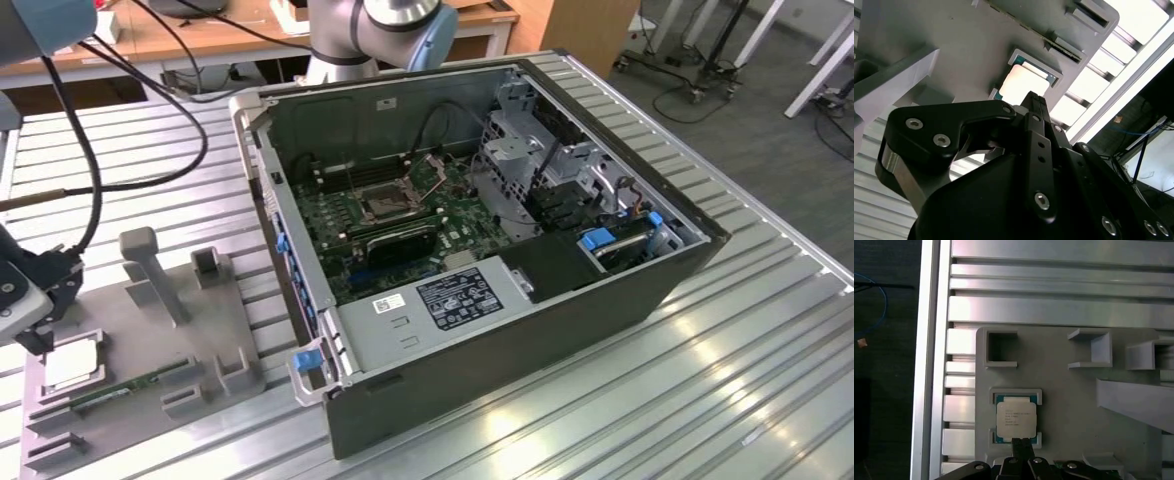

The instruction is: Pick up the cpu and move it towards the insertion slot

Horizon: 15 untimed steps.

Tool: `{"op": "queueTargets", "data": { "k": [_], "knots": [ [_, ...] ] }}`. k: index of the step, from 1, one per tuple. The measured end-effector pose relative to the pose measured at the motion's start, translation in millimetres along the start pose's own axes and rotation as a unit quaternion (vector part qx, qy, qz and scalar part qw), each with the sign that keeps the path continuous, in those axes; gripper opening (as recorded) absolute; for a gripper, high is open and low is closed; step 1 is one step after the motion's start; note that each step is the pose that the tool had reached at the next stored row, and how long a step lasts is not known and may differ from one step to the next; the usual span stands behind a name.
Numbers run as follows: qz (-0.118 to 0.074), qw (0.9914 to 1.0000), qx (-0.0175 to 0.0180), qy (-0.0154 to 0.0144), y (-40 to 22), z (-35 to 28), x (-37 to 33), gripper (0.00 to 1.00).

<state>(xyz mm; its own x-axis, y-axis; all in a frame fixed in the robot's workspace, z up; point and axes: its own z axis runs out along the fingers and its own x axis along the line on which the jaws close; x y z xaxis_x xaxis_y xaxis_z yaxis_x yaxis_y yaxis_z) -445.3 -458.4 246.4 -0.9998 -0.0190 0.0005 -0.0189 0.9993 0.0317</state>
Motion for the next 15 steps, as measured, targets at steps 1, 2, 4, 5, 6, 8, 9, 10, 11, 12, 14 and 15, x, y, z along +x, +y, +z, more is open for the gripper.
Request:
{"op": "queueTargets", "data": {
  "k": [1,2,4,5,6,8,9,10,11,12,14,15],
  "knots": [
    [0.000,1.00000,0.0000,0.0001,-0.2,1.6,0.0,0.11],
    [0.000,1.00000,0.0000,0.0000,-0.3,3.0,0.0,0.11],
    [0.000,1.00000,0.0000,0.0001,-0.4,5.3,0.0,0.11],
    [0.000,1.00000,0.0000,0.0001,-0.4,6.3,0.0,0.11],
    [0.000,1.00000,0.0000,0.0001,-0.5,7.1,0.0,0.11],
    [0.000,1.00000,0.0000,0.0001,-0.6,9.3,0.0,0.11],
    [0.000,1.00000,0.0000,0.0001,-0.6,10.5,0.0,0.11],
    [0.000,1.00000,0.0002,0.0001,-0.6,11.4,-0.1,0.11],
    [0.000,1.00000,0.0005,0.0001,-0.7,12.0,-0.1,0.11],
    [0.000,1.00000,0.0009,0.0003,-0.7,12.0,-0.1,0.11],
    [0.000,1.00000,0.0011,0.0003,-0.7,12.0,0.0,0.11],
    [0.000,1.00000,0.0010,0.0001,-0.6,12.7,-0.1,0.11]
  ]
}}
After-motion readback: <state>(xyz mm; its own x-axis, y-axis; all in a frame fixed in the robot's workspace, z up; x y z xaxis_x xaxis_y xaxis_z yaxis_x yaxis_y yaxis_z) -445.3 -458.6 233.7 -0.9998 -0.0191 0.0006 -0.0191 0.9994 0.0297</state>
